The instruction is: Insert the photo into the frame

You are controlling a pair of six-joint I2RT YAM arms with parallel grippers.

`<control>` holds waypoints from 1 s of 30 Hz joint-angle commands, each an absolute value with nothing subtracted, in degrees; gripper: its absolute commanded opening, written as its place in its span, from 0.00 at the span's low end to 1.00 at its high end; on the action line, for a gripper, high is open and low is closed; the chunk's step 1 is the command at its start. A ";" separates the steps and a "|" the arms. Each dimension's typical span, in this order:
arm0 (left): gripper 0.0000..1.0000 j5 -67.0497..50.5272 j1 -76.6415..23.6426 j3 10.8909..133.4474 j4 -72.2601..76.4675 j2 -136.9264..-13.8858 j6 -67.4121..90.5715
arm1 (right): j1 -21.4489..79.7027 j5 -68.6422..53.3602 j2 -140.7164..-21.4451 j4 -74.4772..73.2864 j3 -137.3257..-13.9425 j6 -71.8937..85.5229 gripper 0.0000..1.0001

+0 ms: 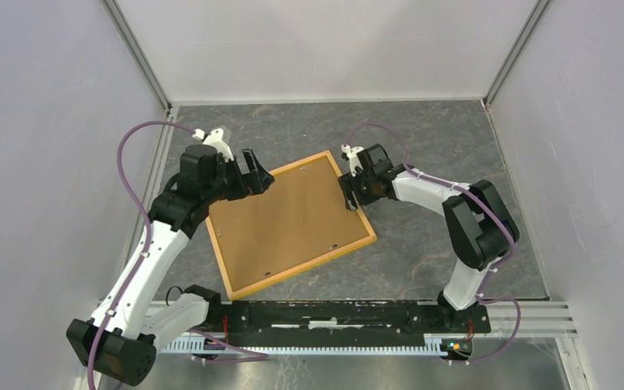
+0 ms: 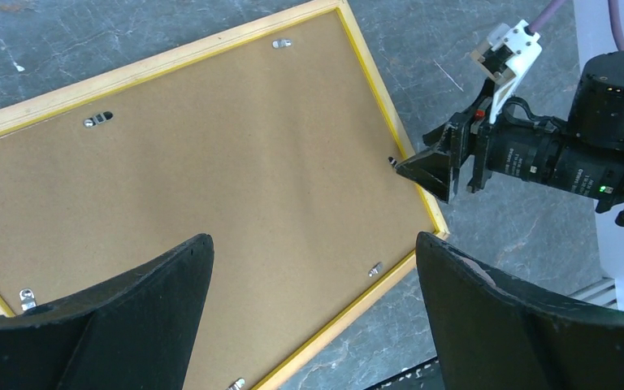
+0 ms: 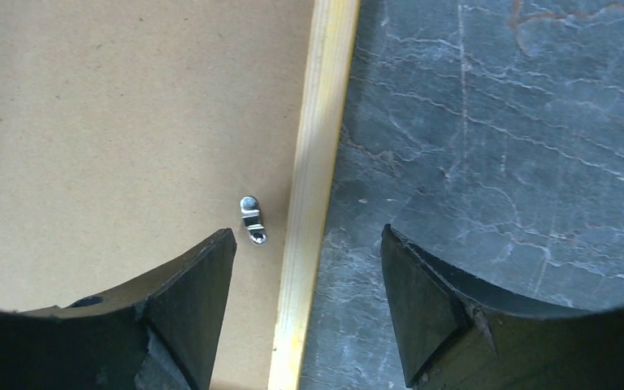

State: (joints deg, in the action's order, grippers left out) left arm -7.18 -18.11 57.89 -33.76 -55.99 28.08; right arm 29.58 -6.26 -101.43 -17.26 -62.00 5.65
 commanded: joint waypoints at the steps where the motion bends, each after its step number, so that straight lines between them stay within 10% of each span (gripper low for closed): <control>1: 1.00 -9.26 -18.27 58.65 -31.10 -56.43 26.01 | 31.37 -4.98 -102.94 -16.14 -63.20 7.31 0.71; 23: 1.00 -7.98 -18.26 58.16 -30.78 -60.16 27.61 | 28.10 12.72 -105.92 -18.31 -61.23 12.88 0.03; 30: 1.00 3.62 -18.28 55.96 -33.97 -61.72 31.48 | 21.92 11.96 -104.08 -17.21 -58.06 9.42 0.00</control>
